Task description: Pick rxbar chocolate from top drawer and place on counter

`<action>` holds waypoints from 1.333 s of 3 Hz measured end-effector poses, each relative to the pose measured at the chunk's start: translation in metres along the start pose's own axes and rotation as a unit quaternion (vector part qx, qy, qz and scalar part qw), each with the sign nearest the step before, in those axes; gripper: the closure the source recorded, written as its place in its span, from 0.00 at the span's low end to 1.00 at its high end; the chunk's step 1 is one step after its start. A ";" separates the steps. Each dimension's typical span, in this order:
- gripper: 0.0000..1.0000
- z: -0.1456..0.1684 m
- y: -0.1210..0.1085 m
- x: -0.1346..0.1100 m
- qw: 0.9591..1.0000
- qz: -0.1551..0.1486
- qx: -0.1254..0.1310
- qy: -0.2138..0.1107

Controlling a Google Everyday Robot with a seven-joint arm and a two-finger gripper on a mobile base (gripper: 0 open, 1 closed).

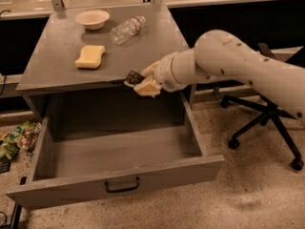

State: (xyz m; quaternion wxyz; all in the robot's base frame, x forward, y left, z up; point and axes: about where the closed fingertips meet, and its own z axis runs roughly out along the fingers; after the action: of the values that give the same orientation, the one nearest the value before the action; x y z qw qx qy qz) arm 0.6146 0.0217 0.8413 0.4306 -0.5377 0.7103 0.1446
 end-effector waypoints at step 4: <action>0.56 0.063 -0.144 -0.058 0.997 -0.051 0.055 -0.027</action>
Offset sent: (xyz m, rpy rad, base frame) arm 0.1363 -0.0025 0.0844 -0.0570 -0.2369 -0.0520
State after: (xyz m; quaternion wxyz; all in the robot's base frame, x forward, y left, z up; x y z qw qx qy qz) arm 0.7740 0.0463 0.8860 0.4854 -0.5446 0.6769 0.0978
